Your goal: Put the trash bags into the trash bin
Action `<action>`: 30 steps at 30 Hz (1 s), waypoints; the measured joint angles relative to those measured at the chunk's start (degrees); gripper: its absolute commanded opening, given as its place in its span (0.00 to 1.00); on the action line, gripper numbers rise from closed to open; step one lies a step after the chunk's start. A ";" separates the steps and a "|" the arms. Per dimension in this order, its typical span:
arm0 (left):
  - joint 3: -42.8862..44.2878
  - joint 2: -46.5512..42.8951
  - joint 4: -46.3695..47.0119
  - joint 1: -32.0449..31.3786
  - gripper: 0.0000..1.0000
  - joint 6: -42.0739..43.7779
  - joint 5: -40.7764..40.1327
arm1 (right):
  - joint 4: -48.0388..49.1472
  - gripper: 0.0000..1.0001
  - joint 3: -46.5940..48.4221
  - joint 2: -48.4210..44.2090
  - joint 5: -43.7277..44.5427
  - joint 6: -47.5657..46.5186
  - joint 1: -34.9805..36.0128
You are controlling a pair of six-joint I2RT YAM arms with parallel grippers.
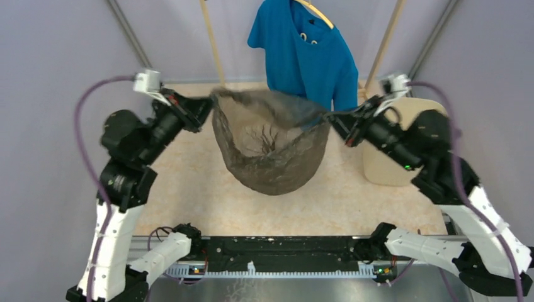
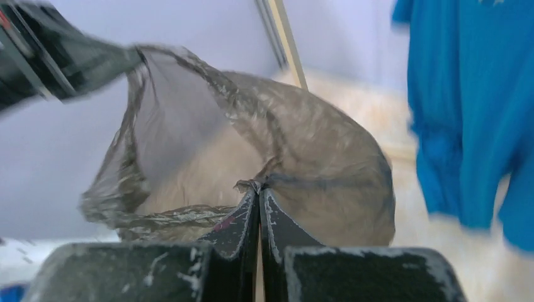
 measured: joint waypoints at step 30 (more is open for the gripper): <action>4.61 -7.80 1.40 0.00 0.00 2.45 -1.88 | 6.80 0.00 2.19 -0.66 -9.20 4.33 0.00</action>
